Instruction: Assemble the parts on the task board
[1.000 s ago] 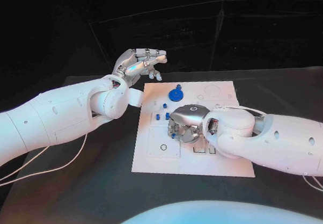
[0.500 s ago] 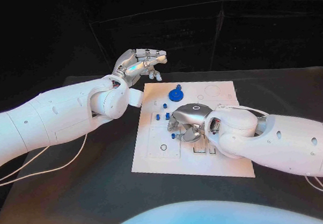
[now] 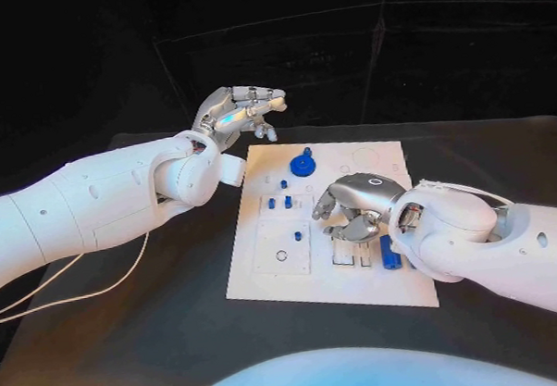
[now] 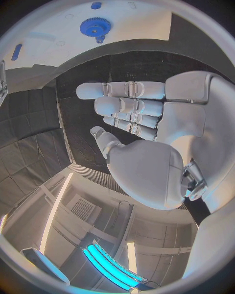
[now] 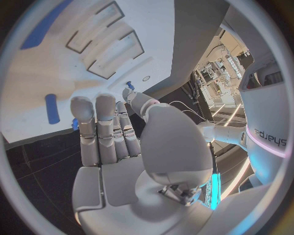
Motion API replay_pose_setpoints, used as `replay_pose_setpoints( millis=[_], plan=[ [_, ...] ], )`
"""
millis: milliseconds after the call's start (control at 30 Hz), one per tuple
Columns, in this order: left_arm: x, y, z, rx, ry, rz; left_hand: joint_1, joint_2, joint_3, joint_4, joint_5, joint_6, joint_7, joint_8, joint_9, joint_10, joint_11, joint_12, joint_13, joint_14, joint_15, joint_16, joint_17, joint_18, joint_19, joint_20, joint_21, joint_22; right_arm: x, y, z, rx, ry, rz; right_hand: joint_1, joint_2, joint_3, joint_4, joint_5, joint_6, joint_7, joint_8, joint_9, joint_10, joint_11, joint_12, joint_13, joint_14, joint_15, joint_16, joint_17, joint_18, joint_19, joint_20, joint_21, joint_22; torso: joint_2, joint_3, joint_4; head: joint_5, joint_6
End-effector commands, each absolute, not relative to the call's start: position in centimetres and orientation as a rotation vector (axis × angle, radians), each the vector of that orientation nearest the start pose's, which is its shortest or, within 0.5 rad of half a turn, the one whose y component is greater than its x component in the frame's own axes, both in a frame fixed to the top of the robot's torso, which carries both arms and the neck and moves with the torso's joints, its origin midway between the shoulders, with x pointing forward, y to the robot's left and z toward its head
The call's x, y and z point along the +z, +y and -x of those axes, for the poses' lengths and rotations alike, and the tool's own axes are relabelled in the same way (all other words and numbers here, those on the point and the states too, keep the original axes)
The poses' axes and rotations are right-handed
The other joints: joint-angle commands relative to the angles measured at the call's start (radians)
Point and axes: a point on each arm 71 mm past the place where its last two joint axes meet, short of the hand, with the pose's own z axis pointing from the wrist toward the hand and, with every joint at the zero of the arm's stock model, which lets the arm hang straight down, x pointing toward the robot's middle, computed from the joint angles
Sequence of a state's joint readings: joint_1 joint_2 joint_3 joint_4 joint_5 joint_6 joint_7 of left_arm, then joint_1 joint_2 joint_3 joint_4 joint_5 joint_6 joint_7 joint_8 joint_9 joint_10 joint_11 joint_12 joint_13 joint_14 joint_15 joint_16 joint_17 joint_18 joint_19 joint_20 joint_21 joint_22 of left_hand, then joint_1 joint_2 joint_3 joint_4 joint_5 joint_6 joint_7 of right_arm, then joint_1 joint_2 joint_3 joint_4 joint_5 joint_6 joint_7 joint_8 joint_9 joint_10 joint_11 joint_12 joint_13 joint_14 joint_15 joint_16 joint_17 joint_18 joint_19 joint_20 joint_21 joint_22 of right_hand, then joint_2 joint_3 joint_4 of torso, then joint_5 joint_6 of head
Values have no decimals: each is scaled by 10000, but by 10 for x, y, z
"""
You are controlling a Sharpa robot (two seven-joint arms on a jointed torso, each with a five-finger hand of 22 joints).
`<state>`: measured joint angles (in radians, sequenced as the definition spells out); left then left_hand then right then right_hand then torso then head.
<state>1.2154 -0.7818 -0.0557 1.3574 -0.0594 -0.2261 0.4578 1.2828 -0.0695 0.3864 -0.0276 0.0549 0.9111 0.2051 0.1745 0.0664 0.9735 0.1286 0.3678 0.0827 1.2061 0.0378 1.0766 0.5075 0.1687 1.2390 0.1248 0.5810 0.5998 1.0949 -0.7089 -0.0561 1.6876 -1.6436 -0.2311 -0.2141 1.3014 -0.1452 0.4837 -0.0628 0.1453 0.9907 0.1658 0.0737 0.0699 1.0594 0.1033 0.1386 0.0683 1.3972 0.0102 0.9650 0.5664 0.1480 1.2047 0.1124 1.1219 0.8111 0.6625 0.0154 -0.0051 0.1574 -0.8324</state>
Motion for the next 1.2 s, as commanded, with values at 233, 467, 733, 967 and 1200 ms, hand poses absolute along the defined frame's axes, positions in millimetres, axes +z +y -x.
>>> replay_pose_setpoints(
  millis=[233,467,733,967,1200],
  plan=[
    [-180,225,-519,-15629,13756,9985,65,57,-75,2,41,-75,-10,34,15,-65,-8,42,17,-64,-11,64,-4,123,-11,62,-43,-16,-195,-125,-437,6847,17403,2923,-255,-314,-692,216,65,-29,-120,-52,-22,-81,-105,297,-7,134,-78,-63,-251,-1,214,-46,102,153,-7,-3,7,-354,240],
    [-180,224,-519,-15642,13772,9983,65,57,-75,2,41,-75,-10,34,15,-65,-8,42,17,-64,-11,64,-4,123,-11,62,-43,-16,-195,-144,-449,6177,17710,2924,-127,-288,-1330,338,176,-57,-167,-62,-21,-429,-120,457,-22,106,-89,-424,-752,16,222,-66,-20,1,15,-1,24,-436,300],
    [-181,223,-520,-15661,13796,9981,70,61,-80,0,41,-84,-11,42,16,-79,-7,55,18,-67,-9,68,-6,124,-10,63,-45,-17,-200,-143,-454,5865,18107,3316,203,-110,-2098,463,211,-287,-255,-94,-36,-1002,-58,615,-21,160,-55,-557,-953,28,211,-32,-172,-165,20,-2,33,-454,323],
    [-181,224,-520,-15636,13798,9992,71,62,-81,-1,41,-86,-11,44,16,-82,-7,58,19,-67,-9,69,-6,124,-10,64,-45,-18,-204,-140,-456,5611,18506,3648,327,68,-2293,527,212,-253,-227,-55,-19,-834,-105,889,13,181,-83,-586,-1020,21,280,-42,-151,-124,18,-7,20,-466,304],
    [-181,223,-520,-15648,13804,9989,71,62,-81,-1,41,-86,-11,44,16,-82,-7,58,19,-67,-9,69,-6,124,-10,64,-45,-18,-207,-140,-457,5244,18731,3927,493,349,-2256,595,231,-24,-232,3,-4,-220,-221,1267,-4,310,-175,-354,-739,-37,499,-113,62,179,16,2,23,-466,268]
  ],
)
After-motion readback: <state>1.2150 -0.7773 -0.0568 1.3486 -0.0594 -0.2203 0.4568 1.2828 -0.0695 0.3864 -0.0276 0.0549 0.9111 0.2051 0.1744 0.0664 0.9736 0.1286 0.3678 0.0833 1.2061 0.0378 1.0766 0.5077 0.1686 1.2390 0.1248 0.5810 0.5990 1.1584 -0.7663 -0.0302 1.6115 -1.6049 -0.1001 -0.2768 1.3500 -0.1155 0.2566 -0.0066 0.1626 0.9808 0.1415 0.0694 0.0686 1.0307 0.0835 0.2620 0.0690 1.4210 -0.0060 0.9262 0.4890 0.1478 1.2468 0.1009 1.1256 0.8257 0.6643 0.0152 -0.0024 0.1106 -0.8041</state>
